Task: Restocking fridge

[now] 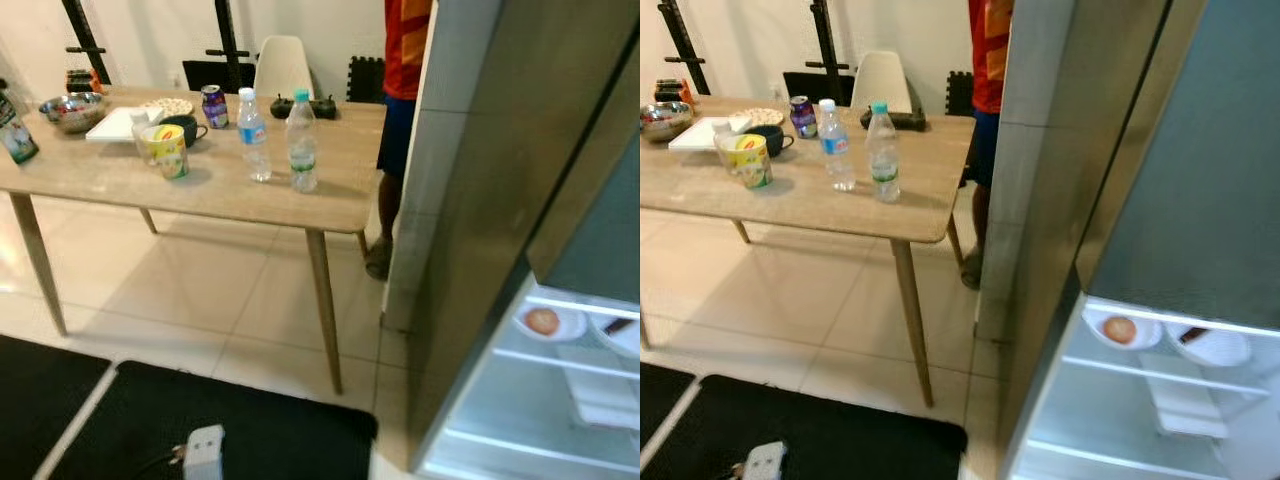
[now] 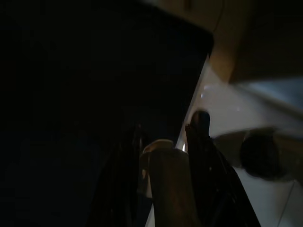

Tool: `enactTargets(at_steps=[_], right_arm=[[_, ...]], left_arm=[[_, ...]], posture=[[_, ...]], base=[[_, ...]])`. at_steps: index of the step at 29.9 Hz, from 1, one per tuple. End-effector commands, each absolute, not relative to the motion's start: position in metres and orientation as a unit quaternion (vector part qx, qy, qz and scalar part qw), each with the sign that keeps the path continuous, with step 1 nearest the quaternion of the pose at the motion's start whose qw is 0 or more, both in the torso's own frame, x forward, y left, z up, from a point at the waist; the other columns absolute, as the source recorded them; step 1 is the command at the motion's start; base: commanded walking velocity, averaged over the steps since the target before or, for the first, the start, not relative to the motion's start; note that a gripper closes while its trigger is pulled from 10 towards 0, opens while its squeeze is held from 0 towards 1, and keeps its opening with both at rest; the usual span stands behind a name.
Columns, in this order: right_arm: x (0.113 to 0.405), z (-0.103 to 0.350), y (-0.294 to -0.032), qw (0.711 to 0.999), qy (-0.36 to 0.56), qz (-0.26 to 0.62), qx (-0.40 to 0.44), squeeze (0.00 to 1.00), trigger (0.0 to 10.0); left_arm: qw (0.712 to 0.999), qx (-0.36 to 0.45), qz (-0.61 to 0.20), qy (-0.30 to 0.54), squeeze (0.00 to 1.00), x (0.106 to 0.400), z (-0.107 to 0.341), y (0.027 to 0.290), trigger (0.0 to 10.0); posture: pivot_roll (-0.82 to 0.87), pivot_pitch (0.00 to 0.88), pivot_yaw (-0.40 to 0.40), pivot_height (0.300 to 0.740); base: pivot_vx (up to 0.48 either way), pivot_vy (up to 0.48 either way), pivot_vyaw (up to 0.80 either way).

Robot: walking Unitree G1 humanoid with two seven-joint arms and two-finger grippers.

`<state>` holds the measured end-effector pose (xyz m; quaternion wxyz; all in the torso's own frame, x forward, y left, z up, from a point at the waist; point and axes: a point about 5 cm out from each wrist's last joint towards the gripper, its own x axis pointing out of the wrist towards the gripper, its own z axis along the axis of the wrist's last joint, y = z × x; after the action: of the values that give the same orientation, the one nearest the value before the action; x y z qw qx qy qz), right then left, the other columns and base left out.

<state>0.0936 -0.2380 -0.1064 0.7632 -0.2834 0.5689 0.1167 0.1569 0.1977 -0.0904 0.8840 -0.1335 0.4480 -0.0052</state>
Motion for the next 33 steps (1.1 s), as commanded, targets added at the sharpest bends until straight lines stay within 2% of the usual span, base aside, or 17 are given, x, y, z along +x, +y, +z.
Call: enactTargets(at_steps=[1, 11, 33], right_arm=[[0.0951, -0.1057, -0.2387, 0.768, 0.565, 0.107, -0.28, 0.0, 10.0], [0.0933, -0.1065, -0.2384, 0.771, 0.573, 0.092, -0.261, 0.0, 10.0], [0.0939, -0.1056, -0.2426, 0.762, 0.582, 0.093, -0.268, 0.0, 10.0]], left_arm=[[0.879, -0.132, 0.003, 0.457, 0.0, 0.1511, -0.0928, 0.1994, 10.0], [0.876, -0.137, -0.009, 0.463, 0.0, 0.1497, -0.0935, 0.1973, 10.0], [0.877, -0.132, -0.007, 0.462, 0.0, 0.1512, -0.0931, 0.1973, 10.0]], posture=[[-0.05, 0.0, 0.005, 0.74], [-0.05, 0.0, 0.007, 0.74], [-0.05, 0.0, 0.004, 0.74]], base=[[0.0, 0.0, 0.0], [0.0, 0.0, 0.0], [0.0, 0.0, -0.77]])
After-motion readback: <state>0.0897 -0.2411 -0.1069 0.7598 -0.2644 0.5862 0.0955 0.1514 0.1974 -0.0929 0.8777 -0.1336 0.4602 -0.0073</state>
